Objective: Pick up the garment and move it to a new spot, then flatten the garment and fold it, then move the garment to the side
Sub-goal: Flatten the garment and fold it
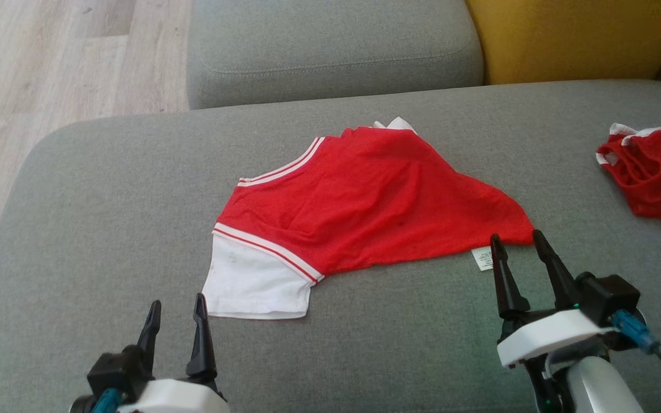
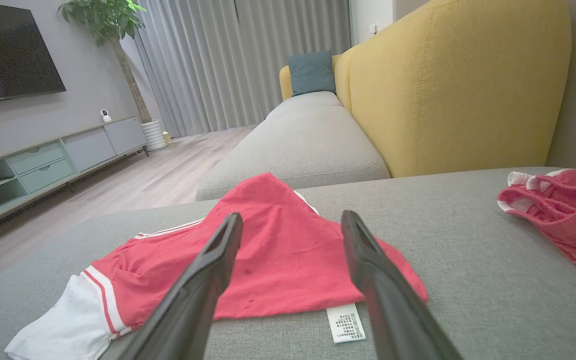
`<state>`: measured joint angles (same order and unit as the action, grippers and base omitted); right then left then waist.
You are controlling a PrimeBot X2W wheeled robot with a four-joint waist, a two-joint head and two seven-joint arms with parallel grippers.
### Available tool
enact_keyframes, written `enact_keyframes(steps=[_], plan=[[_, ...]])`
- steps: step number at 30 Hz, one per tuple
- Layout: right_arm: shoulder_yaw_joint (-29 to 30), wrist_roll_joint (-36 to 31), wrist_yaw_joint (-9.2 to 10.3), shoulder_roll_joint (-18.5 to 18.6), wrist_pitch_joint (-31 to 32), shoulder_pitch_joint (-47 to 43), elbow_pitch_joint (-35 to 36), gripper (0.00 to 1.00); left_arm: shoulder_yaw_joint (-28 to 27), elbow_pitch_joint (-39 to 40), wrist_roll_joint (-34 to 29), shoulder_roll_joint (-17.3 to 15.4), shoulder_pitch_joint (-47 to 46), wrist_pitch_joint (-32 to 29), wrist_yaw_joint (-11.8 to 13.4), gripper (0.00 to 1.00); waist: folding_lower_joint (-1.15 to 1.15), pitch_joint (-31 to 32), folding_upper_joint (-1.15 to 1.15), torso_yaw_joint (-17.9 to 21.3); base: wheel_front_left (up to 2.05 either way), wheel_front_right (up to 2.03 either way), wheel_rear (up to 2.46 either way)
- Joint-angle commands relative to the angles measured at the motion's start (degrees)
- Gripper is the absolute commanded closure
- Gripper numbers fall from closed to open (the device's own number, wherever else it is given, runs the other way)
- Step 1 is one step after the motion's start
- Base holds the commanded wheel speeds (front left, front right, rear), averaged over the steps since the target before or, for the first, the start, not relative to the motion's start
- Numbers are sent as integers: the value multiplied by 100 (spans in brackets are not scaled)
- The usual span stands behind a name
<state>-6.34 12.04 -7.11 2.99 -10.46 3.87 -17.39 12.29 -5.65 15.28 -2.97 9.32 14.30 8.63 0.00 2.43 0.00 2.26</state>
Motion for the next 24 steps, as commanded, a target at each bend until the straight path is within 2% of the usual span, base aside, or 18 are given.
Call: enact_keyframes(steps=[1,24], plan=[[-117,5,-37,-11,29,126,229,0,-194,203,-36,10,-177,70,37,0,0,2,0,-5,0,0,0],[-89,-48,-37,-11,107,93,215,0,-197,57,-119,10,-250,70,-47,0,0,-70,0,-55,0,0,0]])
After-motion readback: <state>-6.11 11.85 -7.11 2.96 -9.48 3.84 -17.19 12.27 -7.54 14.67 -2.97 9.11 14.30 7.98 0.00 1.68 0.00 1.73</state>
